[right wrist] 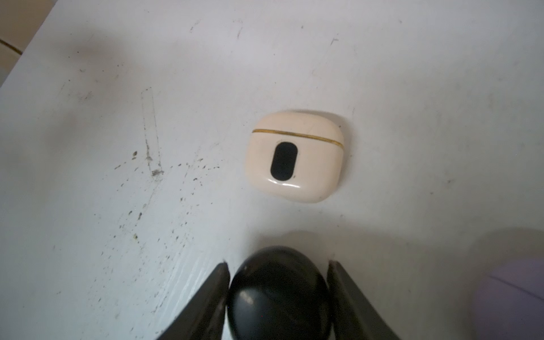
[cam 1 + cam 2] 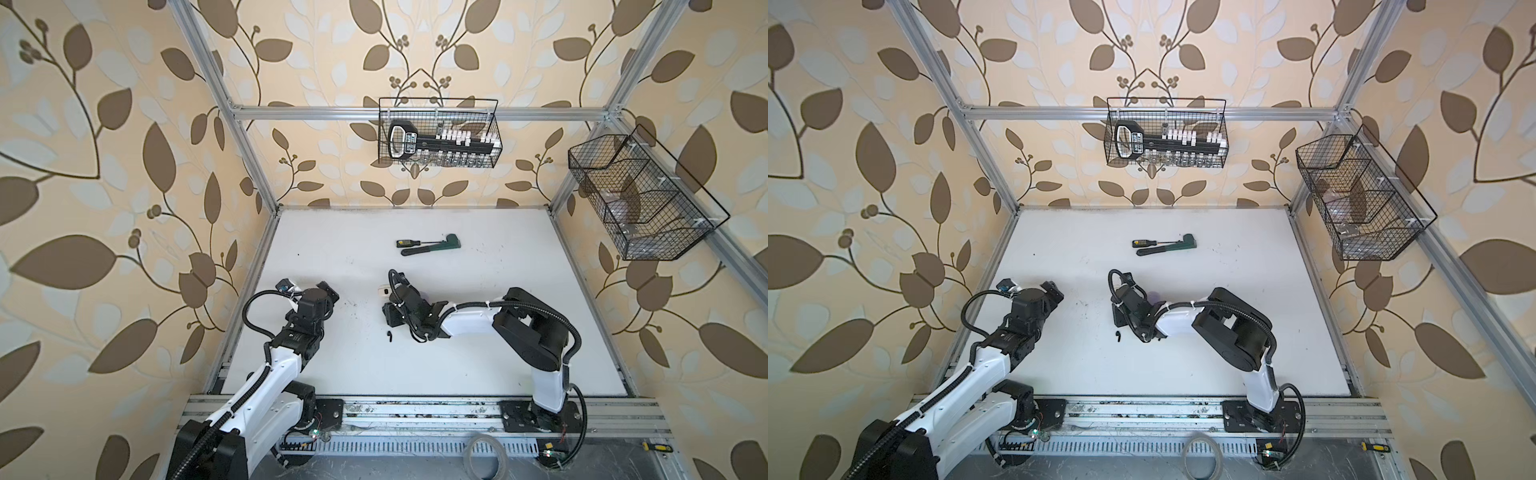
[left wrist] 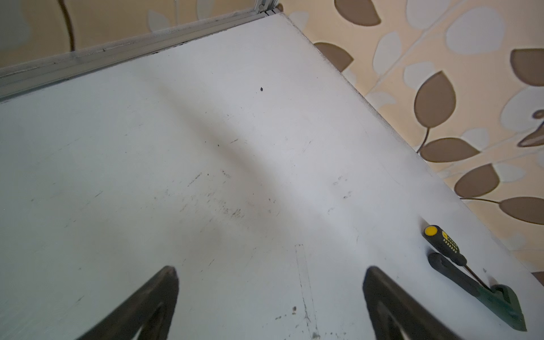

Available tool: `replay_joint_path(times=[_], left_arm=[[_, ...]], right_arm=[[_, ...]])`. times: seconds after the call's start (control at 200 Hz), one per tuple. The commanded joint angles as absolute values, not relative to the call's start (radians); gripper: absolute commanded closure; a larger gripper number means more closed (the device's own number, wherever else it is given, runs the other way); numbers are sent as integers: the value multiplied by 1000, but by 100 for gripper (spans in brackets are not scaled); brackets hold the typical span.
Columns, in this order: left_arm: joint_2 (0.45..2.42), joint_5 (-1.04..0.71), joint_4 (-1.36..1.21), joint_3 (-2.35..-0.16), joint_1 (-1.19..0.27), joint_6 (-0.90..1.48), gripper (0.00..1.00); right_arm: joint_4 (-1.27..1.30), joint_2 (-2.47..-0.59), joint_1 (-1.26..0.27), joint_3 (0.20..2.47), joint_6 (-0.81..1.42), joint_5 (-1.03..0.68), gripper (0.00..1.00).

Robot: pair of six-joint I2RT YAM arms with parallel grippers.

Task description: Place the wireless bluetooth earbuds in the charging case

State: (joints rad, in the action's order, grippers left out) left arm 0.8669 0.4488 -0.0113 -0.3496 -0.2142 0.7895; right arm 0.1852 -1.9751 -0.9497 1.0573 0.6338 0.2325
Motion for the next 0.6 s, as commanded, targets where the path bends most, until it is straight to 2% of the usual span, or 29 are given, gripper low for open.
replay_joint_path(times=[0.0, 0.225, 0.595], left_arm=[[858, 460, -36, -344, -202, 791, 1], [864, 456, -40, -344, -203, 790, 1], [872, 444, -44, -348, -203, 788, 1]], right_arm=[[134, -1994, -966, 1025, 668, 224, 41], [128, -1979, -994, 1021, 683, 236, 37], [49, -1946, -1032, 1046, 664, 303, 37]])
